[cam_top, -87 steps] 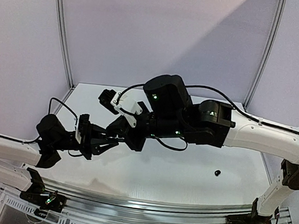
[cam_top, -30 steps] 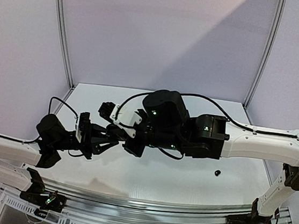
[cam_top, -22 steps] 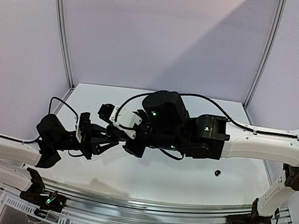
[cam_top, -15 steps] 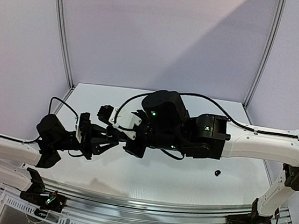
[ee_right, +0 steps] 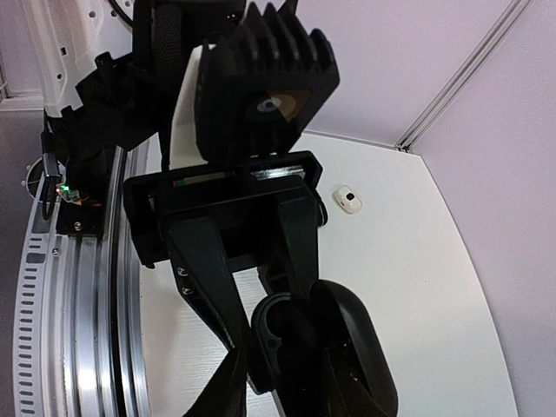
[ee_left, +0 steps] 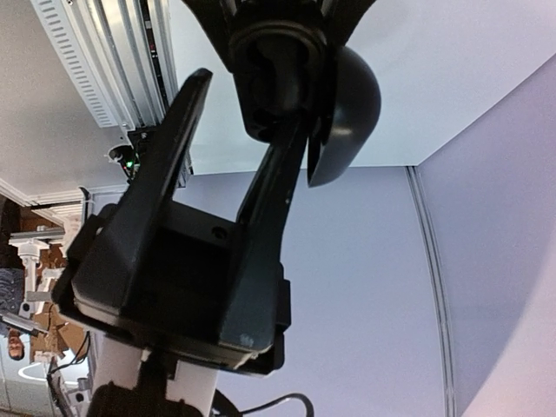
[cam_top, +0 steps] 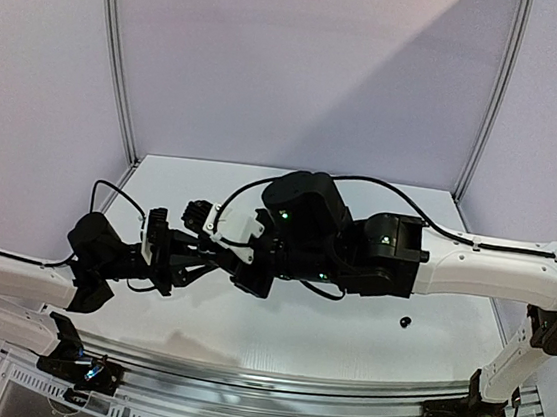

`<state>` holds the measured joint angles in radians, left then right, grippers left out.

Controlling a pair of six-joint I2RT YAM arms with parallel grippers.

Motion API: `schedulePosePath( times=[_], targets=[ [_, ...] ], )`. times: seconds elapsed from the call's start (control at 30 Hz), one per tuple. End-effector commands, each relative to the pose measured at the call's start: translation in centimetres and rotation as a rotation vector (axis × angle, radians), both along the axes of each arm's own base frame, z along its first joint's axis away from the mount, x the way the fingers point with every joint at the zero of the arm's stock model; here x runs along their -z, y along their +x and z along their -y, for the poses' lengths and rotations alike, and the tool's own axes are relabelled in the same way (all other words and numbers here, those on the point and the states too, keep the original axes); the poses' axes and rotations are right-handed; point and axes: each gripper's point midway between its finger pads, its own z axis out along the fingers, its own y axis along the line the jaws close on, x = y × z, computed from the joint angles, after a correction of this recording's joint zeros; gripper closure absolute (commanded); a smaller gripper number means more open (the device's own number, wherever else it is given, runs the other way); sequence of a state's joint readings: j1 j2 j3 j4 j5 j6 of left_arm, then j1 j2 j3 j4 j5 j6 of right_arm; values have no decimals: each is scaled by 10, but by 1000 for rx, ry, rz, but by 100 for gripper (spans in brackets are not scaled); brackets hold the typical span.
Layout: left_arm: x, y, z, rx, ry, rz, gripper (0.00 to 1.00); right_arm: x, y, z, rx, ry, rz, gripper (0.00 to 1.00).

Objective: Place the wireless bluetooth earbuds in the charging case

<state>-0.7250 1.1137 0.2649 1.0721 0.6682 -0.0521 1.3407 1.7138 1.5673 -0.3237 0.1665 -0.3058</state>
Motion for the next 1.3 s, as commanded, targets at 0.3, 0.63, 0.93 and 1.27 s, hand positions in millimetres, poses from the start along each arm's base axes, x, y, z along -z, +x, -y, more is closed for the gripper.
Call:
schedulePosePath(
  times=[0.3,0.63,0.93,1.27],
  targets=[
    [-19,4,-2,-16,-36,32,100,-111,-13,16,-19,307,-38,65],
    [-24,8,-1,-18,-51,-34,100,-162,17,63,197,510,-159,60],
    [-32,8,0,20,-73,-193,100,-69,110,181,865,414,-569,47],
    [-43,2,-1,36,-65,-189,100,111,98,327,1533,-140,-825,43]
  ],
)
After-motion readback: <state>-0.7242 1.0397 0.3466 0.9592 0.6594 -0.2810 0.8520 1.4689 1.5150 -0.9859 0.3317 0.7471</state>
